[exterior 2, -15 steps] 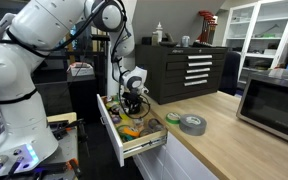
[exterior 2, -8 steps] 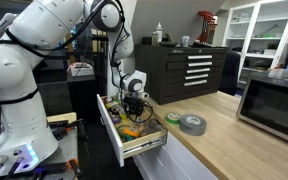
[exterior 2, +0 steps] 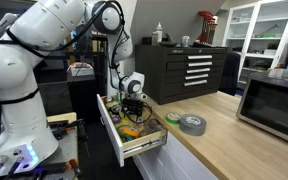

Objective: Take the orange masking tape out of the drawer and put it on the counter

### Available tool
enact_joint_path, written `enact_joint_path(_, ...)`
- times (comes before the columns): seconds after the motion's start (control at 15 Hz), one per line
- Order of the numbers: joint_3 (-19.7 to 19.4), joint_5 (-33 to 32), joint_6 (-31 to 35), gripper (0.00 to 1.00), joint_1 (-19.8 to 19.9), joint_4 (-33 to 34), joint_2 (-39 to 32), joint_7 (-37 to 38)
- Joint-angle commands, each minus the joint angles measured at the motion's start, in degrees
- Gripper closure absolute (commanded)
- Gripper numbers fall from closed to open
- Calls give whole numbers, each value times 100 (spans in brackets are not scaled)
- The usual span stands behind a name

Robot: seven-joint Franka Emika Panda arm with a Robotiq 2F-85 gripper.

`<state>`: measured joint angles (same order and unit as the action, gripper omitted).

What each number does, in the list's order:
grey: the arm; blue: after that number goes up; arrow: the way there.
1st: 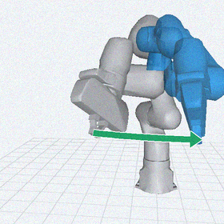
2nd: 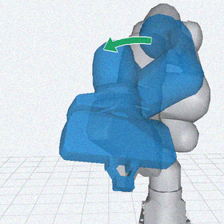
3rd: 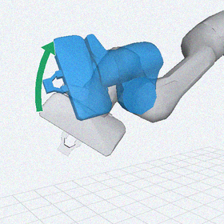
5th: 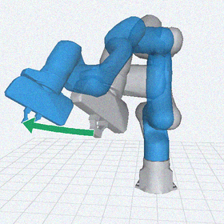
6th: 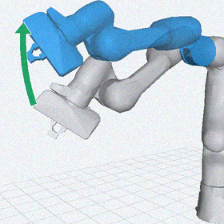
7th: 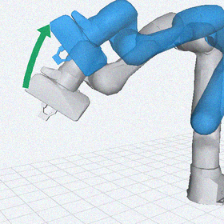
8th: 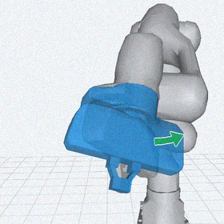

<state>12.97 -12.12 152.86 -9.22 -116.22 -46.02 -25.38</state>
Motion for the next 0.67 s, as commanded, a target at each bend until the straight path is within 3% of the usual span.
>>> enact_joint_path(0.0,-52,-120,-170,0,-96,144,-74,157)
enact_joint_path(0.6,-52,-190,-94,0,-1,437,-438,-11)
